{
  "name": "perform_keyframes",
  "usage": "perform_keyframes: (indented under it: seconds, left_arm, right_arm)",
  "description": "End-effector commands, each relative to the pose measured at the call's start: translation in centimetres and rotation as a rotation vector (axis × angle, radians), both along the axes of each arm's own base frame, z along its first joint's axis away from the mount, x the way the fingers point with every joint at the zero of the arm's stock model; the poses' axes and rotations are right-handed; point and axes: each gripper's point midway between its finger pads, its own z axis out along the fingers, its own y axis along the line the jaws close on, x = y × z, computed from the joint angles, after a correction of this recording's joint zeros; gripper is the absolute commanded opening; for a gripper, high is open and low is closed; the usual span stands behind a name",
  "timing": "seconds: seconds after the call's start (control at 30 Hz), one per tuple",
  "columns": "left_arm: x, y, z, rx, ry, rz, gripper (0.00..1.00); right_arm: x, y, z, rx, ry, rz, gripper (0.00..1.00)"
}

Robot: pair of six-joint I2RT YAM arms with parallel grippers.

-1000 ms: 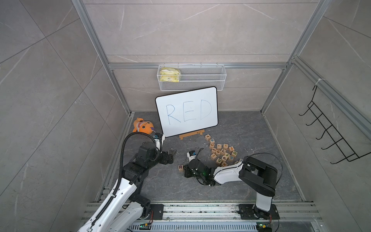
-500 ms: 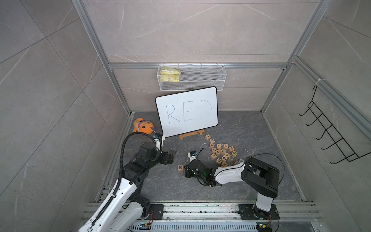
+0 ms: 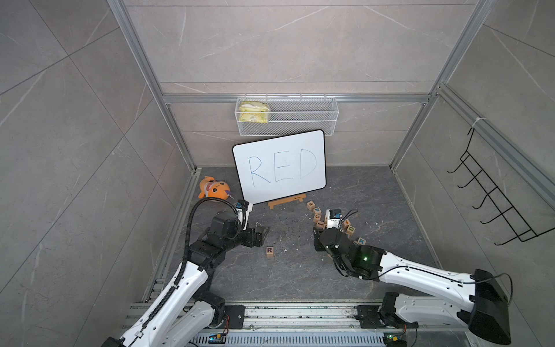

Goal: Assemble the uppercase word "red" with letter blocks
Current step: Pick up the letter block from the center of the board.

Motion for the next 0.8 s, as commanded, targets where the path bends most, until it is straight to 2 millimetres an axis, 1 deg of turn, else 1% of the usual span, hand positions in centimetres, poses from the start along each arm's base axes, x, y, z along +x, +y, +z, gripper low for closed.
perform_keyframes:
  seconds: [0.0,0.03,0.17,0.27,0.4,0.47,0.57,0.67,0.77]
  left_arm:
    - [-0.3,-1.8,1.2,-0.083,-0.02,-0.06,0.96]
    - [-0.4,-2.1,1.1,-0.086,-0.016,-0.077,0.96]
    - [-1.5,-3.8,0.5,-0.11,0.033,-0.159,0.96]
    - [-1.7,-4.2,0.4,-0.117,0.064,-0.176,0.96]
    - [-1.7,-3.9,0.2,-0.103,0.058,-0.164,0.96]
    - [-1.7,-3.7,0.3,-0.098,0.05,-0.157,0.96]
    - [-1.7,-3.6,0.2,-0.092,0.051,-0.152,0.96]
    - [-1.7,-3.7,-0.3,-0.088,0.072,-0.156,0.96]
    - [-1.6,-3.8,-0.6,-0.08,0.097,-0.155,0.96]
  right_arm:
    - [-0.7,-7.2,-1.4,-0.179,0.087,-0.173,0.51]
    - [-0.6,-8.3,-1.7,-0.17,0.119,-0.198,0.51]
    - [-0.1,-10.9,-3.0,-0.185,0.208,-0.231,0.52]
    - [0.7,-11.8,-4.7,-0.177,0.276,-0.236,0.52]
    - [2.1,-12.3,-7.5,-0.117,0.384,-0.21,0.51]
    - [2.9,-12.5,-8.7,-0.124,0.418,-0.197,0.51]
    - [3.8,-12.7,-10.1,-0.128,0.453,-0.187,0.49]
    - [4.3,-13.1,-11.1,-0.112,0.475,-0.196,0.44]
    - [4.6,-12.7,-11.8,-0.075,0.491,-0.171,0.44]
